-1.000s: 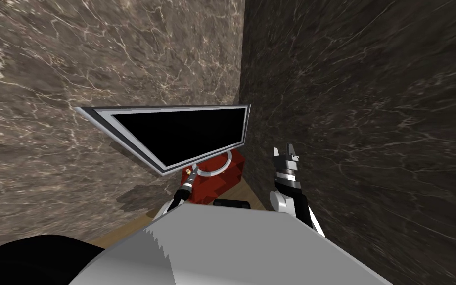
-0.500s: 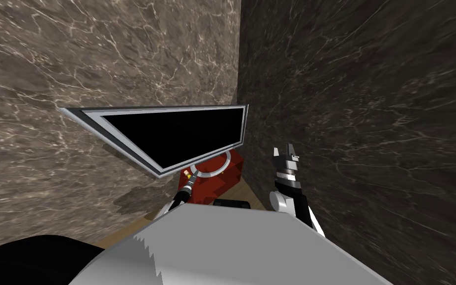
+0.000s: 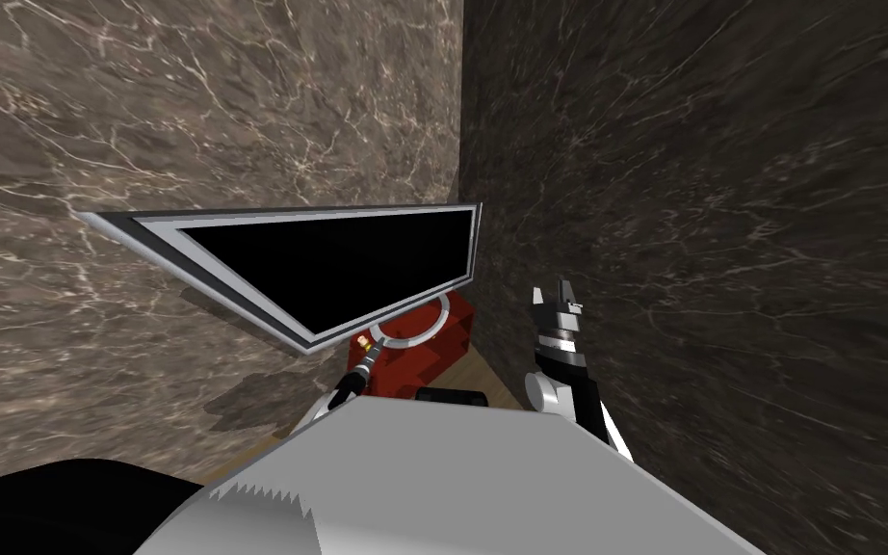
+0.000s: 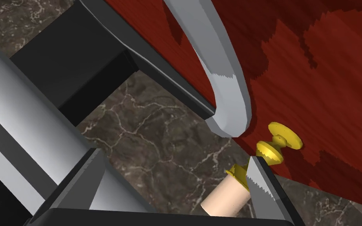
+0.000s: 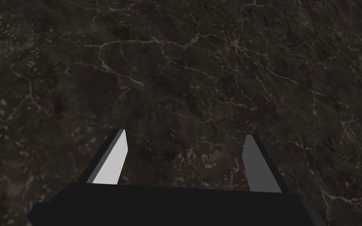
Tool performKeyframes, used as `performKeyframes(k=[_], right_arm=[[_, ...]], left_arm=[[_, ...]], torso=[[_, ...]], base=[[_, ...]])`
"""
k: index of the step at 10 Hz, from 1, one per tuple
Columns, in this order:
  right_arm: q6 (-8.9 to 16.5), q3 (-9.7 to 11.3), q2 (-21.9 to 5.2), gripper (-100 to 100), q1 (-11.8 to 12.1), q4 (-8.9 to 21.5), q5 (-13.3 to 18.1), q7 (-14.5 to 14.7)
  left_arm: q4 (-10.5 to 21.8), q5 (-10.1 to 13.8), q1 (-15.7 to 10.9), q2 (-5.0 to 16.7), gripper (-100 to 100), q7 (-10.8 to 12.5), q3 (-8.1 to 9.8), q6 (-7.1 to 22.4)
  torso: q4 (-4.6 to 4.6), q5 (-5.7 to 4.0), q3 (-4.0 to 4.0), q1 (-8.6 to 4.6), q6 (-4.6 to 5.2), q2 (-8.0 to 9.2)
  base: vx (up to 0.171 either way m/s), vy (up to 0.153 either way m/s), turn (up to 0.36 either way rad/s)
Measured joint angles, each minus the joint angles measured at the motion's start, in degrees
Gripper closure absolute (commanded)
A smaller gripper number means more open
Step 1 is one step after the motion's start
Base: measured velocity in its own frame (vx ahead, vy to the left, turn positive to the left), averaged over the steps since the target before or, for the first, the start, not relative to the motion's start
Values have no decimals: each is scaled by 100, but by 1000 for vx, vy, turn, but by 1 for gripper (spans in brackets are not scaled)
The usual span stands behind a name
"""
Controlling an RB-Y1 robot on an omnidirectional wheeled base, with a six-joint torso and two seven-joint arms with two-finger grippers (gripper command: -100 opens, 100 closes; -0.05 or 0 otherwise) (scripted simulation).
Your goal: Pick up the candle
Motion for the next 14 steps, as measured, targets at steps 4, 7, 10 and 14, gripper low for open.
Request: performKeyframes(k=[4,7,10,14], right_arm=[[0,0,0,0,0,0,0,0],[0,0,0,0,1,0,0,0],[0,0,1,0,1,0,0,0],[0,1,1,0,0,0,0,0]], left_arm=[[238,-48,-134,428,-100,-40,-95,392],[272,-70,-145,635,0,-60,-116,587],[480,-104,-257,588,-100,-72,-89,499],[599,-116,-323,574,100,-78,-77,447]], torso=[[1,3,2,12,0,3],[0,-1,0,-13,-2,-1],[-4,-5,-12,-28,-1,-23],[-1,-8,-5,-38,0,-10]], base=[[-19,111,-119],[-12,51,-32],[40,16,-17],[5,1,-1]])
